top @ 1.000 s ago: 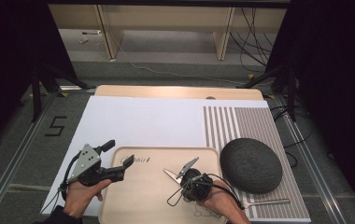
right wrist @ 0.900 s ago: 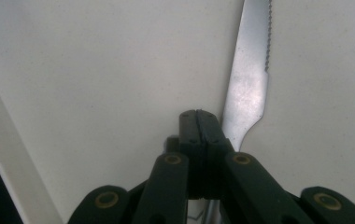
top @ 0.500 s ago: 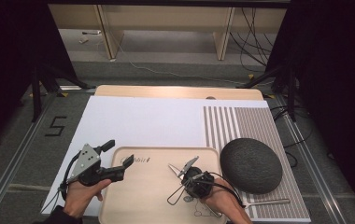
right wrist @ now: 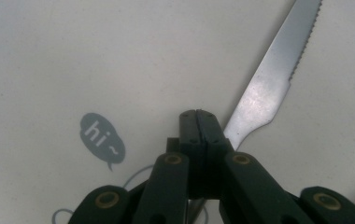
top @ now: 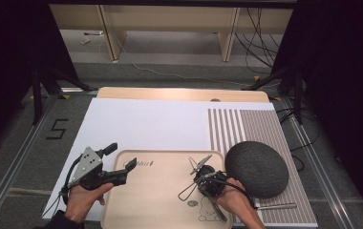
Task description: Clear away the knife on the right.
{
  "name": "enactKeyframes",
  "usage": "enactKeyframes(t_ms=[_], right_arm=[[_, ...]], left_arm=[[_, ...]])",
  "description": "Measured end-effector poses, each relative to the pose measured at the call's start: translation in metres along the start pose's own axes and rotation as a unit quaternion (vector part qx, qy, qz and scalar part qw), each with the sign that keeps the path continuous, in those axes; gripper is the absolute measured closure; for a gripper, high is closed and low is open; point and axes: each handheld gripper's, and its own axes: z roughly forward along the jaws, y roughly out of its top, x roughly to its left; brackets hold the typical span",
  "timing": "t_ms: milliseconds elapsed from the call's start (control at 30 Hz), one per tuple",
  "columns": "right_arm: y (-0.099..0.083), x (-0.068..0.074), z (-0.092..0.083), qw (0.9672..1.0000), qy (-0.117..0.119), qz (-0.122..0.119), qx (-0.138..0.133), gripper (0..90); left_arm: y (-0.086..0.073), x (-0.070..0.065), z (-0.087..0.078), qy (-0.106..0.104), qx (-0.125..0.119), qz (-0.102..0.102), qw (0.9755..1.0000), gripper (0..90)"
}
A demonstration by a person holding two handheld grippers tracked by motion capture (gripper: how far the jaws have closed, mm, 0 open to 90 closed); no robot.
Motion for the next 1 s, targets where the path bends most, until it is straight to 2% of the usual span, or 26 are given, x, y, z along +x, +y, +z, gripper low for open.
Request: enactKeyframes(t_ms=[600,1000], right_arm=[[-0.016,-0.02,-0.007,0.9993,-0.005,0.035,0.016,90.0],[-0.021,-0.027,-0.009,0.9989,-0.003,0.041,0.022,90.0]], left_arm=[[-0.001,0.001,0.0,0.0,0.001,0.001,1.0,16.0],[-0.002,0.001,-0.001,0.0,0.002,0.003,1.0,16.0]])
